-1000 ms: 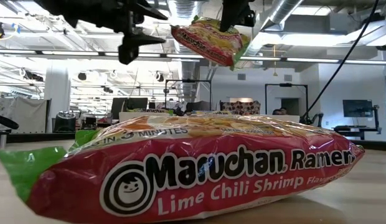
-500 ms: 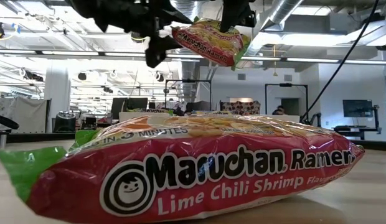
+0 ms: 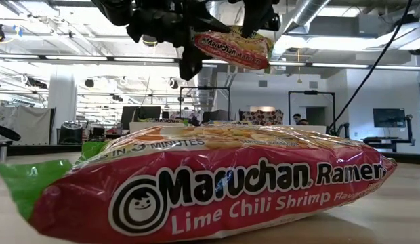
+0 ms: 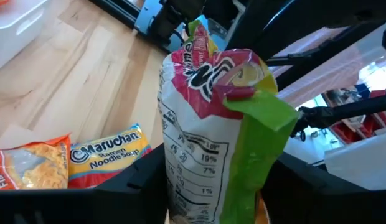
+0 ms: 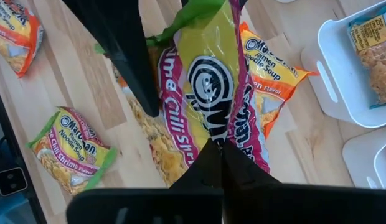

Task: Sort Maruchan noodles
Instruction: Put the green noodle pack into the left white bin

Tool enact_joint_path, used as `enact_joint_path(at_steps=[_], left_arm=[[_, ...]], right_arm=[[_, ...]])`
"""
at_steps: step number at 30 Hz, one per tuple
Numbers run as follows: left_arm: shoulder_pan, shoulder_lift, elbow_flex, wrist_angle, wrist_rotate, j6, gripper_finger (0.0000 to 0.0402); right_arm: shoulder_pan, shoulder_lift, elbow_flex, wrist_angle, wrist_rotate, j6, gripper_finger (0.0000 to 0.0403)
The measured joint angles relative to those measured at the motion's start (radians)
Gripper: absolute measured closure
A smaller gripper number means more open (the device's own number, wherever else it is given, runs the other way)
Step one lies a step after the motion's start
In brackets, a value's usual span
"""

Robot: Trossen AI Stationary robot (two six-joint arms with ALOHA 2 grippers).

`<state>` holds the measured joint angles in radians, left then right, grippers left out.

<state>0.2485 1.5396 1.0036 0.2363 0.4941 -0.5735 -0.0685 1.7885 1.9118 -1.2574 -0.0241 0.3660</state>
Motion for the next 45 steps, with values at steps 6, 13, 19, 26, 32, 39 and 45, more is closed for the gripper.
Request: enact_joint_path(at_steps=[6,13,19,26,32,39,45], left_arm=[[0.000,0.002,0.001,-0.010,0.012,0.028,0.0278],[0.000,0.002,0.001,-0.022,0.027,0.058,0.0282],[0.052,0.002,0.001,-0.024,0.123,0.028,0.0281],[0.174,0.001,0.000,-0.038,0.166,0.006,0.0281],[0.294,-0.004,-0.001,-0.034,0.213,-0.052,0.0280],[0.407,-0.005,-0.001,0.062,0.188,-0.120,0.0280],[0.468,-0.048,-0.001,0.086,0.088,-0.054,0.0280]], right_arm=[[0.001,0.000,0.000,-0.005,-0.004,0.000,0.0383],[0.000,0.000,0.000,0.000,-0.011,0.000,0.0341],[-0.029,-0.008,0.005,0.025,-0.007,0.000,0.0322],[-0.097,-0.016,0.133,-0.025,-0.002,-0.104,0.0319],[-0.193,-0.017,0.289,-0.026,0.001,-0.247,0.0318],[-0.318,-0.018,0.429,-0.031,0.001,-0.416,0.0318],[-0.421,-0.017,0.442,-0.056,0.000,-0.508,0.0318]])
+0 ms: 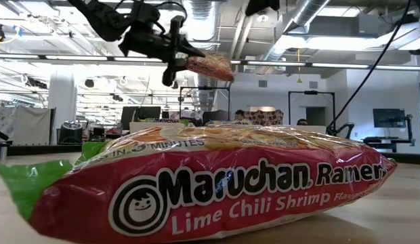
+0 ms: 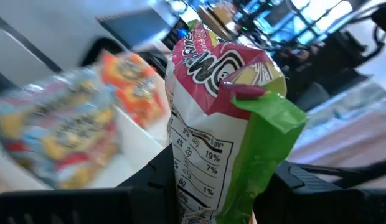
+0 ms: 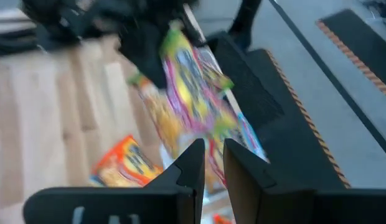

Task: Sort Maruchan noodles
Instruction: Put the green noodle pack into the left white bin

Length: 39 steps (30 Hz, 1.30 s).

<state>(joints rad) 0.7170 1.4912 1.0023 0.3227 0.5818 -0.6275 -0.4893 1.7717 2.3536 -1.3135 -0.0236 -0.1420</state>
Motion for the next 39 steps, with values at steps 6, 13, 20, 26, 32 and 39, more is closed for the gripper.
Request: enact_joint_path(at_steps=[6,13,20,26,32,39], left_arm=[[0.049,-0.065,0.000,-0.101,-0.064,0.072,0.0281],[0.075,-0.189,0.000,-0.313,-0.206,0.160,0.0281],[0.087,-0.359,-0.072,-0.439,-0.304,0.174,0.0279],[0.087,-0.531,-0.240,-0.424,-0.350,0.118,0.0279],[0.087,-0.619,-0.405,-0.284,-0.384,0.118,0.0277],[0.087,-0.605,-0.572,-0.070,-0.397,0.136,0.0277]], right_arm=[[-0.082,0.005,0.000,-0.017,0.000,-0.051,0.0318],[-0.135,0.009,0.000,-0.018,0.000,-0.083,0.0318],[-0.156,0.010,0.000,-0.017,-0.001,-0.104,0.0318],[-0.156,0.010,0.000,-0.017,-0.001,-0.104,0.0318],[-0.156,0.009,0.000,-0.017,-0.001,-0.103,0.0318],[-0.154,0.009,0.000,-0.018,-0.001,-0.095,0.0318]])
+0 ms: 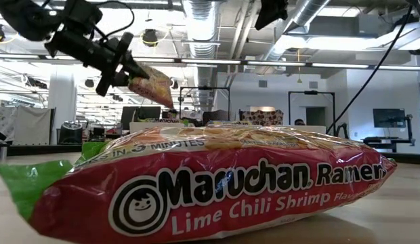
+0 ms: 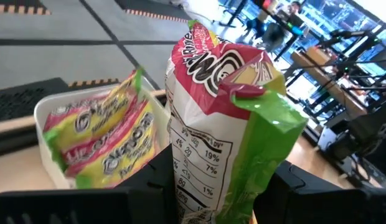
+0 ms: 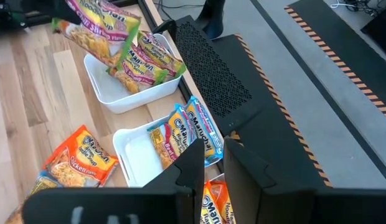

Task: Sort Maruchan noodles
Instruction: Put the green noodle pack into the left white bin

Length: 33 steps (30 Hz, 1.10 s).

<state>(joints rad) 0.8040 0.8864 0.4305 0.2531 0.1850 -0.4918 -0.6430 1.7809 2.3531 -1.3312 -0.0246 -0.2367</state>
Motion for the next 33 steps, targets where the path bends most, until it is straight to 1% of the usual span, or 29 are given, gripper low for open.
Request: enact_joint_path(at_steps=[3,8,10,13,15,17,21,24,28,33], left_arm=[[0.000,0.026,-0.033,0.031,-0.027,0.000,0.0276],[0.000,0.096,-0.043,0.071,-0.026,0.028,0.0276],[0.000,0.130,-0.044,0.111,-0.025,0.027,0.0276],[0.006,0.186,-0.044,0.178,-0.028,-0.040,0.0276],[0.012,0.225,-0.044,0.208,-0.001,-0.089,0.0276],[0.014,0.258,-0.044,0.243,0.015,-0.110,0.0276],[0.014,0.322,-0.044,0.258,0.016,-0.148,0.0276],[0.015,0.363,-0.040,0.310,0.022,-0.170,0.0276],[0.015,0.403,-0.017,0.307,0.028,-0.144,0.0271],[0.014,0.426,0.004,0.301,0.050,-0.066,0.0237]], right_arm=[[0.000,0.000,0.000,0.000,0.000,0.000,0.0318],[0.000,0.000,0.000,0.000,0.000,0.003,0.0318],[0.000,0.000,0.000,0.000,0.000,0.003,0.0318],[0.000,0.000,0.000,0.000,0.000,0.003,0.0318],[0.000,0.000,0.000,0.000,0.000,0.003,0.0318],[0.000,0.000,0.000,0.000,0.000,0.003,0.0318],[0.000,0.000,0.000,0.000,0.000,0.002,0.0318],[0.000,0.000,0.000,0.000,0.000,0.002,0.0318],[0.000,0.000,0.000,0.000,-0.001,0.002,0.0318],[0.000,0.000,0.000,0.000,-0.001,0.002,0.0318]])
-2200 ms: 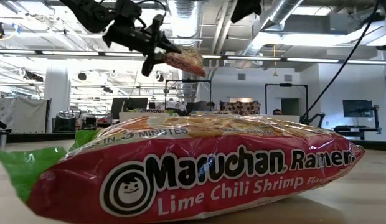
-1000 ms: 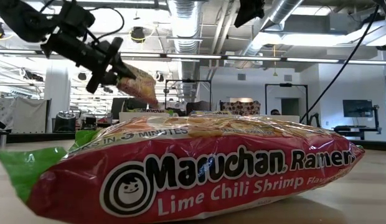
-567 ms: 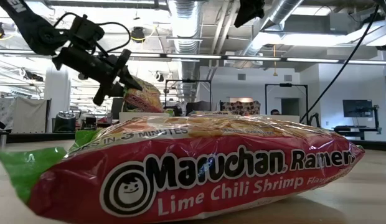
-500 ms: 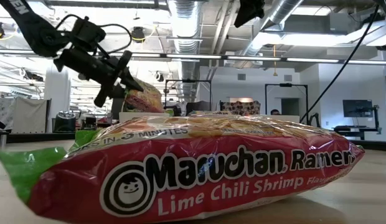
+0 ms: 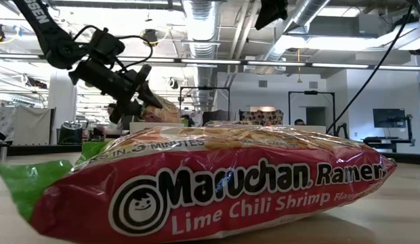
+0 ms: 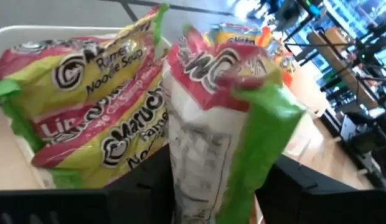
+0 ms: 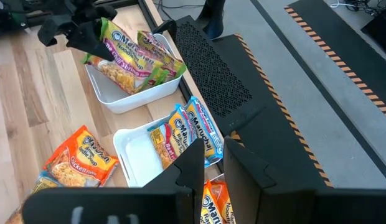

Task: Sort Maruchan noodles
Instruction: Put the green noodle pack into the left white bin, then put the orange noodle pack into the right white bin

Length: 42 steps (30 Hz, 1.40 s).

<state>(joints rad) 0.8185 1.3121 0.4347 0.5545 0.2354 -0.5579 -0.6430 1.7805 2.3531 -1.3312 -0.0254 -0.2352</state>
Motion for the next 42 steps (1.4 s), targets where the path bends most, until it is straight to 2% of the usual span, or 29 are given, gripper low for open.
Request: enact_joint_path(at_steps=[7,11,17,25,29,34,38,42], left_arm=[[0.004,-0.001,0.019,-0.072,-0.009,0.041,0.0189],[0.011,-0.001,0.040,-0.137,-0.012,0.047,0.0183],[0.050,-0.009,0.087,-0.148,0.015,0.066,0.0183],[0.105,-0.011,0.192,-0.217,0.193,0.061,0.0182],[0.134,-0.011,0.275,-0.195,0.352,-0.043,0.0182],[0.137,-0.011,0.410,-0.189,0.523,-0.081,0.0182],[0.120,-0.011,0.479,-0.188,0.595,-0.063,0.0182],[0.105,-0.011,0.500,-0.188,0.636,-0.085,0.0182]], right_arm=[[0.000,0.000,0.000,0.000,0.000,-0.001,0.0318],[0.000,0.000,0.000,0.000,0.000,-0.002,0.0318],[0.000,0.000,0.000,0.000,0.000,-0.002,0.0318],[0.000,0.000,0.000,-0.001,0.000,-0.002,0.0318],[0.000,0.000,0.000,-0.001,0.000,-0.001,0.0318],[0.002,0.000,0.000,-0.003,0.000,-0.080,0.0318],[0.008,0.000,0.000,-0.046,0.000,-0.082,0.0315],[0.019,0.000,0.000,-0.122,-0.001,-0.007,0.0294]])
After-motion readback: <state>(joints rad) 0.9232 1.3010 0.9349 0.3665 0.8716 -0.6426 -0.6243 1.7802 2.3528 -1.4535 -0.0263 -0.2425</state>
